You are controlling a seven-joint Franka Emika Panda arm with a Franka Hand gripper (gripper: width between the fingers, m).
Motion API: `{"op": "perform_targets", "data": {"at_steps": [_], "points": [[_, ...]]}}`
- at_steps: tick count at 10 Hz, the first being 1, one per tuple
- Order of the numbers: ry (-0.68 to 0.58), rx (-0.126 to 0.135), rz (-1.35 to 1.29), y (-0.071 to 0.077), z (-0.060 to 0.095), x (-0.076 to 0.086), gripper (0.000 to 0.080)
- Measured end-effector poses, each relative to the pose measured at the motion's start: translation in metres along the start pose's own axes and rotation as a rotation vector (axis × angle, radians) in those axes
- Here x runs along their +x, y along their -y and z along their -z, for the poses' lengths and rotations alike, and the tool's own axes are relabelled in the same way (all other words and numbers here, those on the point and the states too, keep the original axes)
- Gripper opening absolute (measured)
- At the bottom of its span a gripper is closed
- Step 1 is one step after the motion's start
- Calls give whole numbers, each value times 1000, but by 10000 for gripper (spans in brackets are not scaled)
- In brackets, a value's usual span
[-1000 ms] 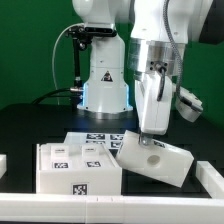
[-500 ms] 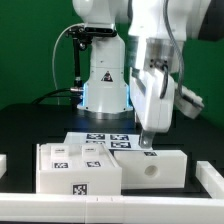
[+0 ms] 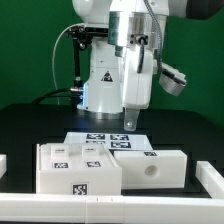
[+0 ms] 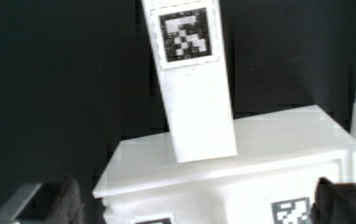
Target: Assemble cabinet
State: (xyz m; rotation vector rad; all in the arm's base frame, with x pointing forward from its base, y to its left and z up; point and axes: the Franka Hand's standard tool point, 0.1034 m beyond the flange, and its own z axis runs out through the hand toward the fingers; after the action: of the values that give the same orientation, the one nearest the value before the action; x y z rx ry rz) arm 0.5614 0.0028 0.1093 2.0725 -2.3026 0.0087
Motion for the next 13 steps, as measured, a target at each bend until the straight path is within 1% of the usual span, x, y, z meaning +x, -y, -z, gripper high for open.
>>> {"op": "perform_targets", "data": {"at_steps": [3, 5, 6, 7, 8, 9, 13], "points": [[3, -3, -197, -1, -3, -2, 648], [0, -6, -258, -2, -5, -2, 648], [-1, -7, -233, -2, -5, -1, 648], [-9, -5, -89, -3, -7, 2, 648], [-6, -4, 2, -4, -8, 4, 648], [1, -2, -44, -5, -6, 4, 648], [-8, -6, 275, -6, -8, 5, 648]]}}
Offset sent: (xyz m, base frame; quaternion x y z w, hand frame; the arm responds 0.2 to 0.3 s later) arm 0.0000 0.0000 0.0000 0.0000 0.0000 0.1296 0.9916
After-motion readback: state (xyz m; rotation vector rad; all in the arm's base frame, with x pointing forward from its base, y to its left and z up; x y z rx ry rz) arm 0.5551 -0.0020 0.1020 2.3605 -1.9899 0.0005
